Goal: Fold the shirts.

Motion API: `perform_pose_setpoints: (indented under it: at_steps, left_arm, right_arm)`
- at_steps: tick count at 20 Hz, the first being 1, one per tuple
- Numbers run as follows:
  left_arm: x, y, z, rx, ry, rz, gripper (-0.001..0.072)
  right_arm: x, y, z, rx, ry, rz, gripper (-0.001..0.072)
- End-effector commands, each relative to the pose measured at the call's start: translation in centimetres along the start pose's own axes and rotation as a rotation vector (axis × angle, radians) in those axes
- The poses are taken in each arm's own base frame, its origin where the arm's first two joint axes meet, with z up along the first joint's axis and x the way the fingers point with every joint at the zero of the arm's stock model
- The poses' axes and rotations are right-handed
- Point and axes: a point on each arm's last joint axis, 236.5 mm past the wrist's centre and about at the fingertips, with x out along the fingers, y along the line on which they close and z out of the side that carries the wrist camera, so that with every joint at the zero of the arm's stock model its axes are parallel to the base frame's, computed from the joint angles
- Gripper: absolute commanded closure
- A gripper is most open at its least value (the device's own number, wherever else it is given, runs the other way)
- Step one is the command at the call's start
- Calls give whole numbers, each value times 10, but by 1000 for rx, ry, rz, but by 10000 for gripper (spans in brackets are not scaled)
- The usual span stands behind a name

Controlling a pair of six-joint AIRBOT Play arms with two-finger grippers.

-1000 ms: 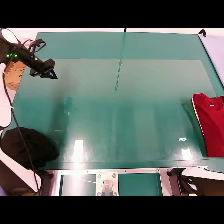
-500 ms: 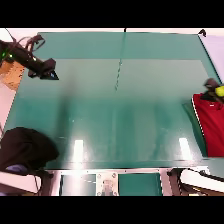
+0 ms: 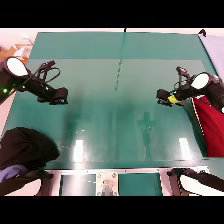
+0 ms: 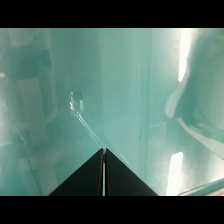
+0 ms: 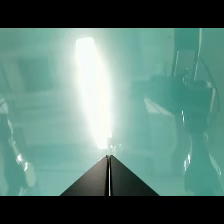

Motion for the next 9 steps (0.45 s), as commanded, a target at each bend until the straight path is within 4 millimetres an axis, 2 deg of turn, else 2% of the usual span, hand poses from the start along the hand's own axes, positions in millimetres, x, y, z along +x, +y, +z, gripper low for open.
perform_pose_setpoints:
  at_steps: [1,9]
  left_arm:
    - [3,-1,3,3,-43,1,688]
    - [2,-1,11,3,-75,1,688]
  right_arm:
    - [5,15,-5,-44,-6,13,689]
    - [5,15,-5,-43,-6,12,689]
